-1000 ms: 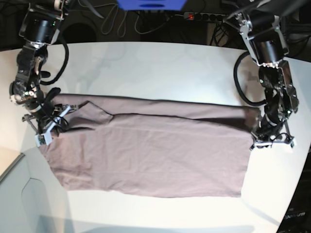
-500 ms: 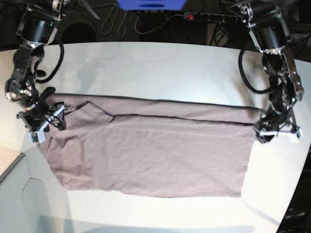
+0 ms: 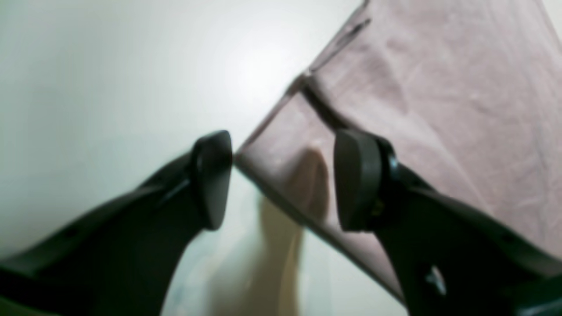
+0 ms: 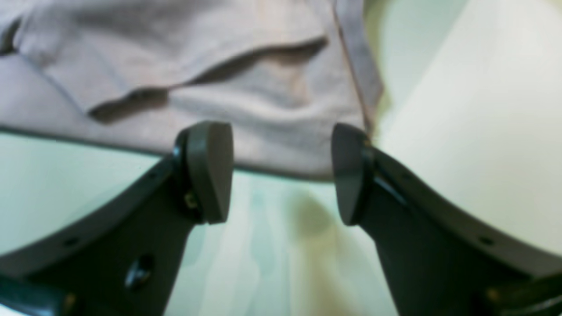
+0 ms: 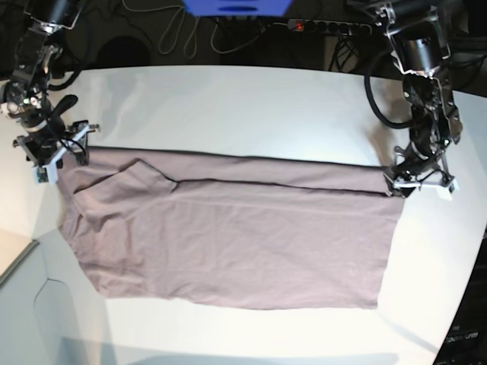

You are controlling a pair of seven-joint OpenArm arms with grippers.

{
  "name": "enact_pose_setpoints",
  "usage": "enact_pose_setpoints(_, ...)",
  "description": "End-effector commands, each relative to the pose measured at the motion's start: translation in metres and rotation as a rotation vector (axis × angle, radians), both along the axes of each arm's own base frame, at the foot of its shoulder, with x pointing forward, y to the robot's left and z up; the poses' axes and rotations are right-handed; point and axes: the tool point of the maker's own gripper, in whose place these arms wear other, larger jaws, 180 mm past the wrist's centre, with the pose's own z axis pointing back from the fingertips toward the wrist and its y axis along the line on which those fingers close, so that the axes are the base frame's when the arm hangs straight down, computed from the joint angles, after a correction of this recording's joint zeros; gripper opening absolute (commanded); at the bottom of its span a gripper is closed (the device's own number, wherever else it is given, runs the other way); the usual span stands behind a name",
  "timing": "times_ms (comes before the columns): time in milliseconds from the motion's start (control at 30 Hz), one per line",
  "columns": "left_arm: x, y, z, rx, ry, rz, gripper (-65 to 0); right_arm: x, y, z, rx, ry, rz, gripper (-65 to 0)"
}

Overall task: Layout the t-shirt on the table in an organized manner, then fold the t-shirt properly
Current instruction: 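Open both grippers and regrasp the folded shirt edge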

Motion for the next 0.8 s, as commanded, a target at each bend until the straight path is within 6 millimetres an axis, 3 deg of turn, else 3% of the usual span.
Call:
enact_pose_setpoints(0, 0.006, 0.005, 0.008, 0.011, -0.019, 0.003, -29.4, 0.008, -0.007, 0.015, -0.018, -0.047, 0.006, -29.0)
enact_pose_setpoints(267, 0.016, 0.004, 0.014, 0.01, -0.04, 0.0, -39.1, 0.004, -0.032, 0.016, -0.032, -0.044, -0.047, -28.8)
enact_pose_setpoints(567, 0.01, -0.002, -0.013, -0.044, 0.032, 0.014, -41.6, 0.019, -0.05, -0.013, 0.037, 0.023, -0.098, -28.8)
enact_pose_setpoints(767, 0.008, -0.004, -0.016, -0.049, 0.042, 0.012, -65.0, 0.021, -0.057, -0.03, 0.086, 0.021, -0.123, -28.8)
